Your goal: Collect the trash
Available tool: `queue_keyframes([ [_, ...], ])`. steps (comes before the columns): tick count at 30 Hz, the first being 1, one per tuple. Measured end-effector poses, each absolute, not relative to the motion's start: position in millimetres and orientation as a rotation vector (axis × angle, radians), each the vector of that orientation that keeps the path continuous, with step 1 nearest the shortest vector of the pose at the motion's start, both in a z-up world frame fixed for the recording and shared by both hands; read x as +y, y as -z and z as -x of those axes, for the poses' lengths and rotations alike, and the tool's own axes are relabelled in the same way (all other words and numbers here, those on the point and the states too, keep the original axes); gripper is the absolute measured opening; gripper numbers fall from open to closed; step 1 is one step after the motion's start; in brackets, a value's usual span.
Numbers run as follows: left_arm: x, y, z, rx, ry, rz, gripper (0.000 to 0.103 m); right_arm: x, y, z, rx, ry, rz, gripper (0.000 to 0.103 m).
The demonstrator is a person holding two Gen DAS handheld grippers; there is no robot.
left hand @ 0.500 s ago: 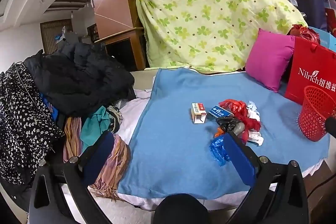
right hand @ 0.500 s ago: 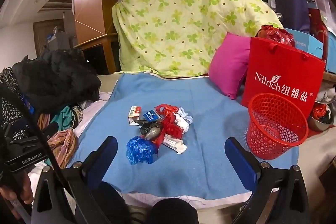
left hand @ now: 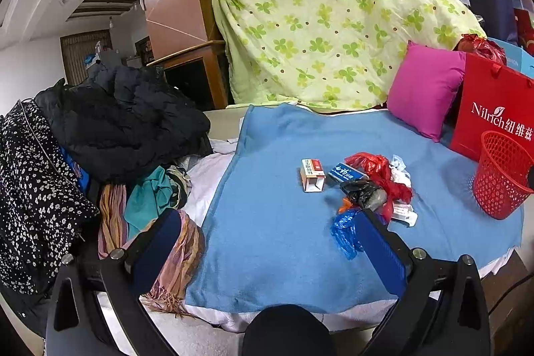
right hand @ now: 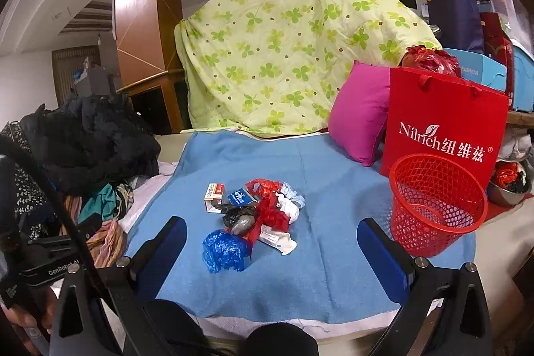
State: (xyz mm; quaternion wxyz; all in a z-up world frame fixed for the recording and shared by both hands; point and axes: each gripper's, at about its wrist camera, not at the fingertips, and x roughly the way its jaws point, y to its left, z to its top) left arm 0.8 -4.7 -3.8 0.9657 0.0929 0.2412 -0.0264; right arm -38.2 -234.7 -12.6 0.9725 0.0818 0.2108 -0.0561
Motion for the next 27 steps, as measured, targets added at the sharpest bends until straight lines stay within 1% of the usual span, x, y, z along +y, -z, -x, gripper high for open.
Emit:
queue_keyframes([
  [5, -6.6, 4.9, -0.4, 0.488, 0.06, -0.186, 0.103, -234.1, 16.2, 40.3, 0.4, 0.118, -0.153, 0.103],
  [16, -10.7, 7.4, -2.4, 0.521, 0.068, -0.195, 0.103, -234.6, 20.1, 39.5, 0.412, 0.116, -0.164, 0.103],
  [27, -13.1, 10.6, -1.4, 0.495, 0.072, -0.201, 0.103, -232.1, 21.8, 37.8, 0.408, 0.101, -0.164, 0.103],
])
